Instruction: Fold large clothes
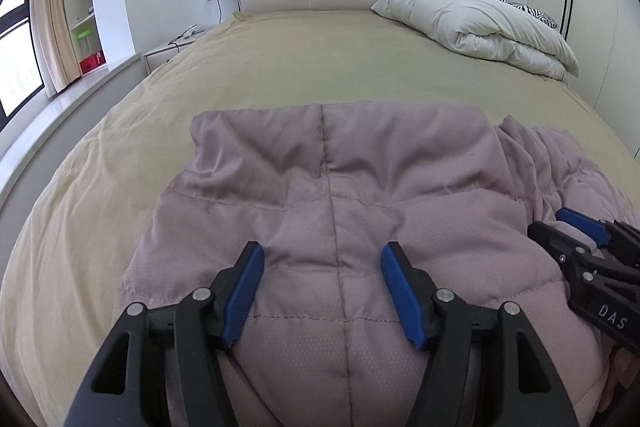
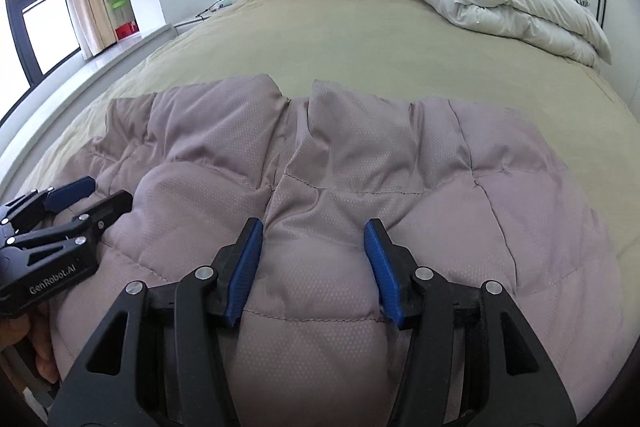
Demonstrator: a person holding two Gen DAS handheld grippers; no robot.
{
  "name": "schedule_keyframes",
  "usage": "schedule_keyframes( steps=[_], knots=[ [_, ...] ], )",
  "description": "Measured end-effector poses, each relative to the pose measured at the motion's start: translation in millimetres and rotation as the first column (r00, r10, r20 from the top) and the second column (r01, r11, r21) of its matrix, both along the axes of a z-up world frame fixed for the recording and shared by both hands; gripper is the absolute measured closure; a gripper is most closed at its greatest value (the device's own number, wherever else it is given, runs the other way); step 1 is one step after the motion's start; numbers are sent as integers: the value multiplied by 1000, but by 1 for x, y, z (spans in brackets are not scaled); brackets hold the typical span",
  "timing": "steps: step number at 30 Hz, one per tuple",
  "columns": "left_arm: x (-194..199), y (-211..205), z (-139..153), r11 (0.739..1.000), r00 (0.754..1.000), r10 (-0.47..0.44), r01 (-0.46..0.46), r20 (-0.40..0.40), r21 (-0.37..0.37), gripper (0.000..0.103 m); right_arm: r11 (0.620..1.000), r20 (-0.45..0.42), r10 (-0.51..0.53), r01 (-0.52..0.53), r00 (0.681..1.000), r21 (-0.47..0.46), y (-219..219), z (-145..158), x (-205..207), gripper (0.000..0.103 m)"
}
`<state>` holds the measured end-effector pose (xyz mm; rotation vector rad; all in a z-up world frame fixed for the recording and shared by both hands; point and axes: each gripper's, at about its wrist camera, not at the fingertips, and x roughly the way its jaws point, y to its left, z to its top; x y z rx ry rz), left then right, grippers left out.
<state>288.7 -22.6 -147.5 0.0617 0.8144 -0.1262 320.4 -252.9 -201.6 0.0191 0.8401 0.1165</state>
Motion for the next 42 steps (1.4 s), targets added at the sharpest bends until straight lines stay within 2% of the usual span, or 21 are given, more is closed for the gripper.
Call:
schedule_keyframes(
  steps=[4, 8, 10, 12, 14, 16, 18, 20, 22, 23, 25, 28, 31, 34, 36, 39, 41, 42],
  knots=[
    [2, -2, -10, 1000, 1000, -1, 1, 19, 5, 37, 1000, 12, -4, 4, 1000, -22, 6, -13, 1, 51],
    [4, -1, -13, 1000, 1000, -3, 3, 4, -2, 37, 1000, 18, -5, 6, 1000, -22, 4, -17, 0, 51],
    [1, -1, -4, 1000, 1000, -3, 3, -10, 10, 38, 1000, -9, 4, -4, 1000, -13, 2, -11, 3, 51],
    [-11, -1, 14, 1000, 1000, -1, 1, -4, 5, 41, 999, -38, 18, -17, 999, 29, -8, 11, 3, 51],
    [-34, -4, 33, 999, 999, -22, 23, 39, -23, 41, 997, 25, 7, -9, 1000, 81, -24, 35, -18, 51],
    [-53, -16, 46, 998, 994, -62, 64, 91, -13, 40, 997, 124, -48, 40, 991, 70, -45, 56, -47, 48],
    [-58, -31, 41, 994, 991, -105, 104, 78, 13, 38, 992, 173, -123, 115, 977, 54, -65, 62, -66, 36],
    [-52, -37, 23, 994, 994, -105, 104, 43, 28, 38, 987, 141, -161, 159, 977, 31, -82, 54, -70, 33],
    [-46, -31, 13, 996, 996, -86, 87, 30, -17, 36, 983, 16, -179, 180, 984, -44, -91, 26, -61, 31],
    [-44, -30, 12, 996, 996, -89, 90, 24, -27, 36, 987, 0, -157, 157, 988, -46, -93, 14, -61, 30],
    [-41, -33, 7, 994, 994, -105, 105, 30, -8, 34, 991, 86, -125, 128, 988, -34, -97, 2, -70, 28],
    [-35, -34, -2, 994, 994, -109, 110, 23, -29, 34, 990, 98, -135, 138, 986, -18, -97, -11, -68, 27],
    [-31, -38, -6, 994, 994, -106, 107, 24, -19, 33, 990, 96, -135, 137, 986, -25, -96, -15, -65, 27],
    [-33, -33, 1, 992, 994, -111, 112, 18, -49, 34, 993, 59, -119, 119, 991, 1, -102, -9, -62, 27],
    [-40, -27, 8, 990, 993, -114, 116, 32, -80, 35, 989, 45, -148, 147, 988, 31, -113, 7, -64, 28],
    [-47, -26, 6, 989, 991, -117, 121, 62, -79, 34, 970, 138, -242, 236, 960, 57, -126, 24, -88, 27],
    [-43, -29, 2, 989, 992, -114, 119, 59, -82, 34, 975, 48, -224, 224, 973, 4, -124, 2, -81, 26],
    [-41, -30, 1, 989, 992, -117, 121, 50, -86, 33, 979, 57, -202, 203, 978, -20, -119, -7, -83, 26]
  ],
)
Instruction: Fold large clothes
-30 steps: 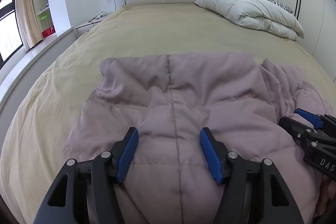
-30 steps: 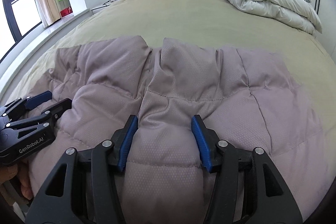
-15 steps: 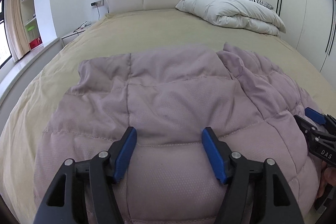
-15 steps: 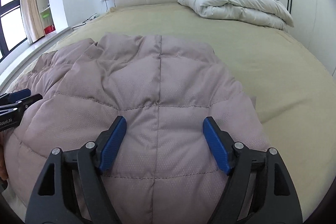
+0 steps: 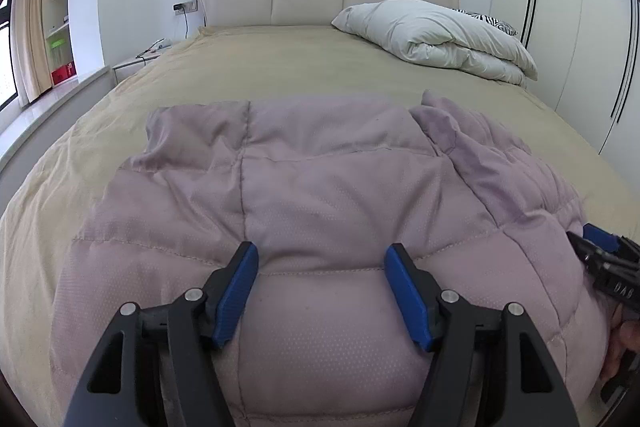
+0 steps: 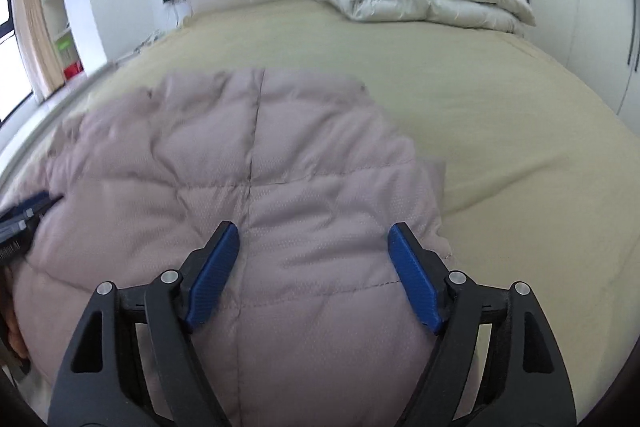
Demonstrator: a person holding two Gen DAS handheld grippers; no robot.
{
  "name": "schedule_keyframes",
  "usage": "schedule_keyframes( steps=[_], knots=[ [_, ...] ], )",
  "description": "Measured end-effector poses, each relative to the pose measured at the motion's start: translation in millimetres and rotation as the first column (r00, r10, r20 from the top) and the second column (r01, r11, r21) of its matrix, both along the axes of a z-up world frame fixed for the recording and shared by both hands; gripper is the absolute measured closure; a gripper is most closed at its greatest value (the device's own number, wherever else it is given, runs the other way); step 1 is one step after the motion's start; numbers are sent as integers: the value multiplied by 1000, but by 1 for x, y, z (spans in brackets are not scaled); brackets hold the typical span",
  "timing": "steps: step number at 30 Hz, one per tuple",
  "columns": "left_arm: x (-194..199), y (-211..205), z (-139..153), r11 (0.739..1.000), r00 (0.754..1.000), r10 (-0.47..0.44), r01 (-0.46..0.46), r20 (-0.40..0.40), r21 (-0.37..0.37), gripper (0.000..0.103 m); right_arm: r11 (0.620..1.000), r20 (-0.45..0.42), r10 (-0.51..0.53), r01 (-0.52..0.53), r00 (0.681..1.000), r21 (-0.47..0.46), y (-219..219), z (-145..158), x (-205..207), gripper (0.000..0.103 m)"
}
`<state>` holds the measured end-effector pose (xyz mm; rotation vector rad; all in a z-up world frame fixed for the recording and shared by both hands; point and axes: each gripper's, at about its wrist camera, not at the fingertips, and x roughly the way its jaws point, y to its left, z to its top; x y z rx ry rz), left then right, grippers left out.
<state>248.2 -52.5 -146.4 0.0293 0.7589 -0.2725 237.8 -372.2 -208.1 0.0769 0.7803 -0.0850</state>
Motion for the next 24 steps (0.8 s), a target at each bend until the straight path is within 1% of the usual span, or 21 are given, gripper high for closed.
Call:
schedule_keyframes(
  steps=[1, 2, 4, 5, 6, 8, 9, 10, 11, 12, 14, 17, 19, 20, 21, 22, 23, 24],
  knots=[
    [2, 0, 0, 1000, 1000, -1, 1, -9, -1, 33, 1000, 29, 16, -16, 999, -11, 0, -3, -2, 26],
    [3, 1, 3, 1000, 1000, -3, 3, -16, -5, 33, 1000, 30, 19, -19, 999, 6, -3, -4, -2, 25],
    [0, 6, 11, 1000, 999, -7, 6, -32, -23, 34, 998, 2, 14, -14, 1000, 54, -9, -2, 3, 25],
    [-5, 11, 18, 999, 999, -3, 2, -40, -41, 34, 998, -15, 16, -15, 1000, 54, -10, 2, 4, 25],
    [-13, 18, 28, 998, 999, 5, -8, -37, -58, 34, 999, -22, 12, -11, 1000, 49, -11, 6, 2, 25],
    [-34, 39, 51, 995, 1000, 24, -23, 14, -94, 30, 998, 3, 0, 0, 1000, 63, -17, 20, -2, 25],
    [-46, 54, 62, 993, 998, 49, -43, 50, -113, 20, 996, 29, -9, 6, 1000, 84, -22, 27, -8, 25],
    [-57, 71, 72, 989, 992, 89, -78, 85, -128, 7, 994, 56, -18, 12, 998, 109, -26, 33, -16, 25],
    [-66, 88, 78, 983, 984, 136, -120, 112, -140, 3, 992, 67, -36, 27, 997, 124, -30, 40, -22, 25],
    [-71, 105, 81, 976, 978, 173, -155, 117, -150, 2, 991, 74, -42, 32, 996, 134, -31, 47, -28, 25],
    [-72, 134, 76, 966, 972, 221, -206, 80, -157, 2, 989, 101, -4, -11, 995, 147, -25, 59, -35, 25],
    [-67, 163, 55, 948, 959, 282, -278, 3, -157, 3, 986, 116, 102, -116, 988, 123, 7, 69, -33, 25],
    [-62, 180, 40, 931, 954, 294, -301, -65, -208, 7, 979, 103, 185, -193, 977, 72, 39, 66, -29, 25],
    [-60, 188, 33, 920, 949, 300, -315, -100, -232, 7, 973, 83, 221, -225, 972, 43, 54, 60, -26, 25],
    [-56, 193, 27, 912, 945, 298, -324, -135, -253, 7, 968, 40, 249, -249, 968, 11, 68, 51, -22, 24],
    [-52, 197, 21, 907, 943, 289, -325, -167, -268, 7, 962, -30, 271, -271, 962, -8, 80, 36, -17, 23],
    [-49, 197, 18, 905, 943, 277, -320, -184, -279, 7, 962, -64, 271, -273, 960, -17, 87, 26, -18, 23],
    [-46, 198, 14, 904, 945, 259, -310, -200, -294, 7, 962, -48, 270, -271, 962, -15, 88, 23, -23, 22]
  ],
)
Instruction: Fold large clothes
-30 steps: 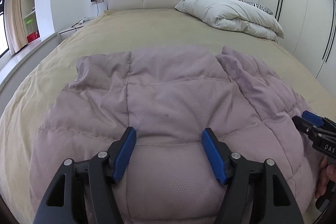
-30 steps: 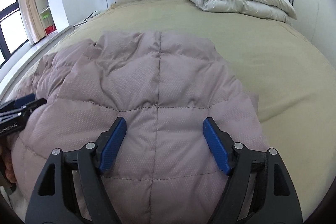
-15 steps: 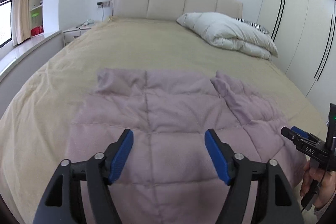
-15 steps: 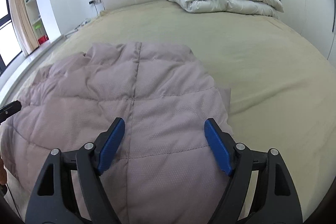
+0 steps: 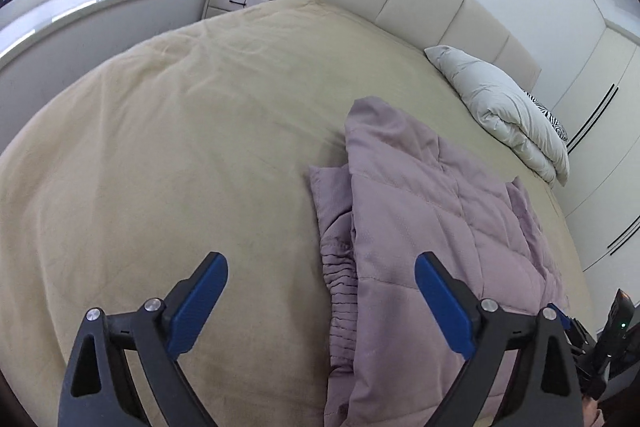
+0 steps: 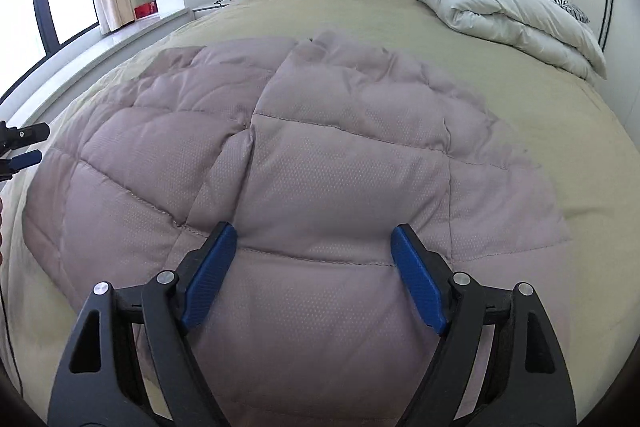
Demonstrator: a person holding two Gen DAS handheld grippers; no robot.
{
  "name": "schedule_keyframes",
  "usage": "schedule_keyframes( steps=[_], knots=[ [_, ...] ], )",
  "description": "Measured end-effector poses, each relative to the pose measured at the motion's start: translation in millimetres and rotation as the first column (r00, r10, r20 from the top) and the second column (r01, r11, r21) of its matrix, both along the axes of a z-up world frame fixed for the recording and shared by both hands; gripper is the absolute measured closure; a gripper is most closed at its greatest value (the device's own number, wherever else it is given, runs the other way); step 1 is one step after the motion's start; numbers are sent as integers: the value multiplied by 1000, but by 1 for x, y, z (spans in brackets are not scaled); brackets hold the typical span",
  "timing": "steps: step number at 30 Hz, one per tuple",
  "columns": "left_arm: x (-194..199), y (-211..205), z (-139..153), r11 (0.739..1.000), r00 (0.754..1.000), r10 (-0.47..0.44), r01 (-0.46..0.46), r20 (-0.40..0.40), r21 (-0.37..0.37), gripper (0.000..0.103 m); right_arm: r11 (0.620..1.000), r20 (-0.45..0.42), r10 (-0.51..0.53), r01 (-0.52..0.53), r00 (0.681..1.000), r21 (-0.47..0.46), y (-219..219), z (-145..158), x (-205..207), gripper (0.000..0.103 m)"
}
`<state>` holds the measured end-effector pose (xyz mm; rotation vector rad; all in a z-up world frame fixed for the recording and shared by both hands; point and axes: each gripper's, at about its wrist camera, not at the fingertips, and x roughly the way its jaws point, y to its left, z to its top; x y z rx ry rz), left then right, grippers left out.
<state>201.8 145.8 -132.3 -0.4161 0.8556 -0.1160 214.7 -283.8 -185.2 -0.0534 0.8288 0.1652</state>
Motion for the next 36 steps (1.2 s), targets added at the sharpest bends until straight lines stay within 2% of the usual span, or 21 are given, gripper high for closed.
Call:
schedule_keyframes(
  steps=[3, 6, 8, 10, 12, 15, 19, 20, 22, 23, 24, 26, 27, 31, 34, 36],
  knots=[
    [11, 2, -8, 997, 999, -44, 42, -23, -71, 7, 996, -23, -4, 6, 1000, 84, -13, 11, -4, 22],
    [32, 4, -24, 983, 992, -87, 71, -88, -172, 7, 968, 11, -8, 5, 1000, 251, -41, 30, -15, 22],
    [47, 9, -39, 956, 984, -118, 77, -134, -282, 7, 935, 35, -54, 38, 998, 352, -73, 39, -20, 21],
    [58, 14, -46, 930, 980, -127, 64, -154, -361, 7, 898, -6, -126, 117, 992, 425, -116, 38, -16, 21],
    [70, 15, -51, 904, 972, -158, 72, -172, -422, 7, 847, -72, -179, 191, 981, 496, -156, 29, -8, 21],
    [88, 10, -62, 871, 953, -223, 100, -207, -481, 6, 757, -159, -155, 220, 975, 616, -204, 6, 4, 21],
    [101, 4, -67, 847, 937, -264, 110, -231, -520, 6, 647, -167, -123, 206, 978, 734, -241, -10, 15, 21],
    [102, 4, -67, 842, 934, -271, 113, -232, -528, 6, 609, -159, -142, 213, 977, 764, -251, -11, 15, 21],
    [105, 0, -67, 833, 927, -296, 133, -230, -537, 6, 494, -131, -176, 203, 976, 846, -274, -14, 10, 21],
    [105, -5, -68, 831, 920, -318, 153, -230, -535, 6, 461, -116, -200, 198, 973, 865, -284, -13, 7, 21],
    [106, -10, -67, 829, 911, -341, 175, -232, -531, 6, 487, -119, -219, 214, 969, 847, -291, -10, 6, 20],
    [107, -19, -67, 830, 897, -371, 204, -240, -519, 6, 563, -147, -206, 240, 967, 791, -295, -10, 12, 20],
    [107, -22, -67, 833, 894, -374, 207, -247, -513, 6, 574, -172, -182, 246, 968, 781, -297, -14, 16, 20],
    [111, -24, -68, 829, 885, -390, 217, -254, -516, 6, 573, -251, -84, 253, 964, 780, -290, -34, 35, 20],
    [111, -26, -67, 827, 877, -408, 238, -253, -509, 6, 574, -274, -3, 226, 962, 787, -264, -49, 43, 20],
    [111, -24, -67, 828, 877, -409, 239, -253, -508, 7, 628, -308, 27, 224, 951, 746, -246, -58, 59, 17]
  ],
)
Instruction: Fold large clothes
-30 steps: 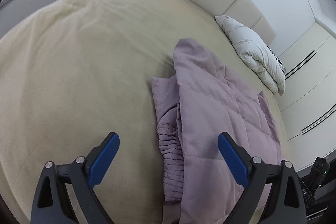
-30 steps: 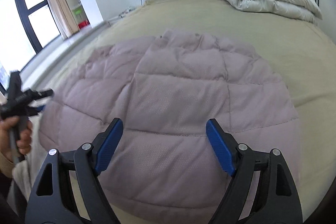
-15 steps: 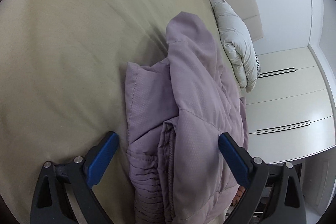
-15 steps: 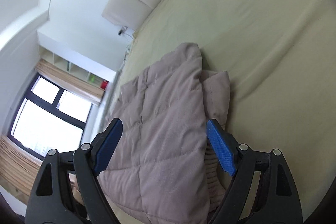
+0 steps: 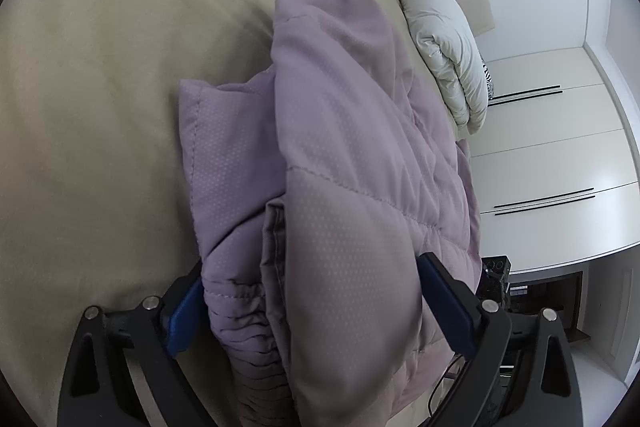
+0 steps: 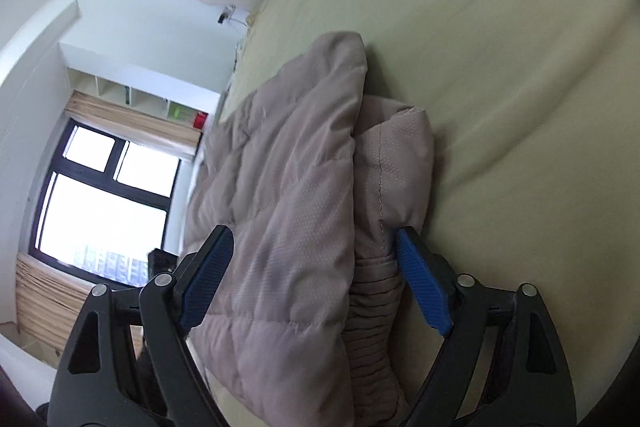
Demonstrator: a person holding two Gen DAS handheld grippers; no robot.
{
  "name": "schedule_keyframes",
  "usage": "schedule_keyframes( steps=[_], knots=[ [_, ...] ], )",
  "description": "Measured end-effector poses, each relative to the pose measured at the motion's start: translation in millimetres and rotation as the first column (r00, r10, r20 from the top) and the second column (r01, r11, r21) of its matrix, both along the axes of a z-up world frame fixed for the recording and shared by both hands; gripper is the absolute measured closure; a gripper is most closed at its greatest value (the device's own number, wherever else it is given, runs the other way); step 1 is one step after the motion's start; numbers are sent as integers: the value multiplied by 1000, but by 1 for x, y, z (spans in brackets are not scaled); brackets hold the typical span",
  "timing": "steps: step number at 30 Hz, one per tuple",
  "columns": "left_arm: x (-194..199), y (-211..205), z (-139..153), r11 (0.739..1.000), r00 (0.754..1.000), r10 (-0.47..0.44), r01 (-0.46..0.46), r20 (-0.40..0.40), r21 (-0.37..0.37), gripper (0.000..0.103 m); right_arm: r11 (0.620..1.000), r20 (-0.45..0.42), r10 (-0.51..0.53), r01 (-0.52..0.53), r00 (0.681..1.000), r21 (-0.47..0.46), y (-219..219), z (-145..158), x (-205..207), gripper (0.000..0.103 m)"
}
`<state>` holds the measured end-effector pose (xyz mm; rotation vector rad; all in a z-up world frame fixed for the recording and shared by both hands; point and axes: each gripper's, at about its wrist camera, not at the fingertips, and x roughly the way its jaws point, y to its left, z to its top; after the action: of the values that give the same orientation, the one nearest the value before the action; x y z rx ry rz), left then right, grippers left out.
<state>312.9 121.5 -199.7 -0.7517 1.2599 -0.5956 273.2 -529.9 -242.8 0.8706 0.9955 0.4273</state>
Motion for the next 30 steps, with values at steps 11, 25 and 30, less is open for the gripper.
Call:
schedule_keyframes(
  steps=[11, 25, 30],
  knots=[
    [-5, -1, -3, 999, 1000, 17, -17, -1, -36, 35, 997, -97, 53, -59, 994, -52, 8, -12, 41, 11],
    [-5, -2, -4, 1000, 1000, 11, -11, 13, -20, 40, 985, -102, 160, -166, 982, -55, 38, -23, 72, 12],
    [-14, -13, 15, 999, 999, 19, -20, 42, 40, 57, 973, -85, 164, -175, 983, -152, 53, 1, 67, 49]
  ],
)
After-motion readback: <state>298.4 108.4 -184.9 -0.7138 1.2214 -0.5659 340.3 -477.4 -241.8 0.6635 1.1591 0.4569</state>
